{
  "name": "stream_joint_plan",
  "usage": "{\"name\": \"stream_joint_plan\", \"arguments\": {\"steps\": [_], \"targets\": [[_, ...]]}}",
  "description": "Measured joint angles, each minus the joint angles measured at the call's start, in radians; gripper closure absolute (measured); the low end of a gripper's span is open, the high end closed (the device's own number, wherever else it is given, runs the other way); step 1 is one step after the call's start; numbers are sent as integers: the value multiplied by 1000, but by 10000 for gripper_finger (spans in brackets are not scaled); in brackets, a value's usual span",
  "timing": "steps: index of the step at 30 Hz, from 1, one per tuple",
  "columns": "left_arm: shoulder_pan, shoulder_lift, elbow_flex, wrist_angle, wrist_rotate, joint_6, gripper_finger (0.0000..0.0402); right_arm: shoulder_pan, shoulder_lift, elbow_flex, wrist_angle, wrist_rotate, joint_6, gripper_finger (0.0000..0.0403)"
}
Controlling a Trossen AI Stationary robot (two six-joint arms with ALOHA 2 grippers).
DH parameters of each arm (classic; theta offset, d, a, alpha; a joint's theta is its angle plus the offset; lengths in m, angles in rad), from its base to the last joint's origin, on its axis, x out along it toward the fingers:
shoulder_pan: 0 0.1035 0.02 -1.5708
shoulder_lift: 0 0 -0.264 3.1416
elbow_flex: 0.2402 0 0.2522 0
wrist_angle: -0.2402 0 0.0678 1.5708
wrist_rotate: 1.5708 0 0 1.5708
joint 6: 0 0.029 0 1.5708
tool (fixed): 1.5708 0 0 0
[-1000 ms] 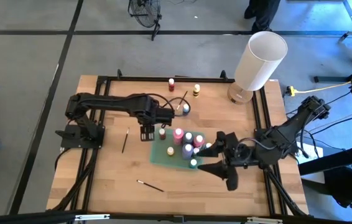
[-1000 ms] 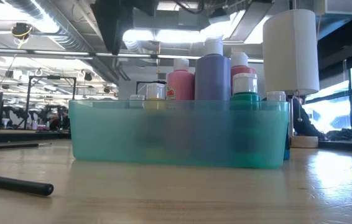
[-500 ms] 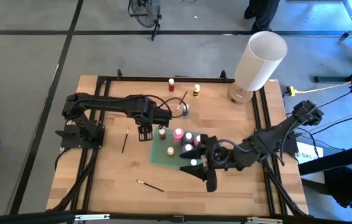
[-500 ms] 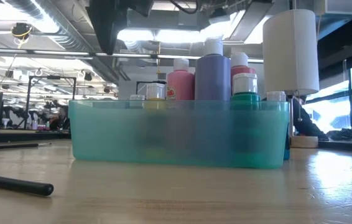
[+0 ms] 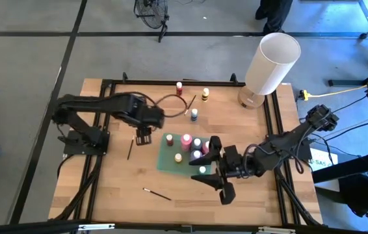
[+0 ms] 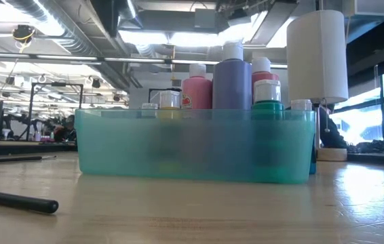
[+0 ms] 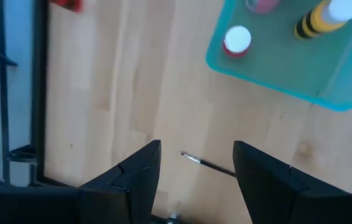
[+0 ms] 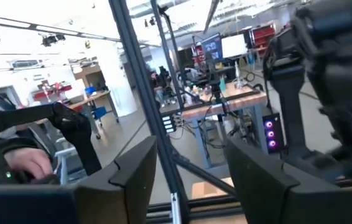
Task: Pick & Place Paint Supplies
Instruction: Put the black eyeshadow brush into the green cup
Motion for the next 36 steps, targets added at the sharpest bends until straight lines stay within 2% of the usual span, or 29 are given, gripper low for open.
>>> {"name": "stream_joint_plan", "arguments": {"steps": [4,10,18,23,36], "targets": [[5,-76,0,0,-52,-3,206,-9,0,0,-3,0,-16,210],[8,-129,0,0,-163,-71,206,-13,-70,0,-152,-48,-89,210],[83,-134,0,0,-80,-217,206,-24,-164,1,-324,-53,-177,210],[141,-134,0,0,-70,-262,206,-37,-207,1,-440,-57,-178,210],[235,-134,-1,0,-61,-319,206,-111,-304,0,-715,-254,-148,210]]}}
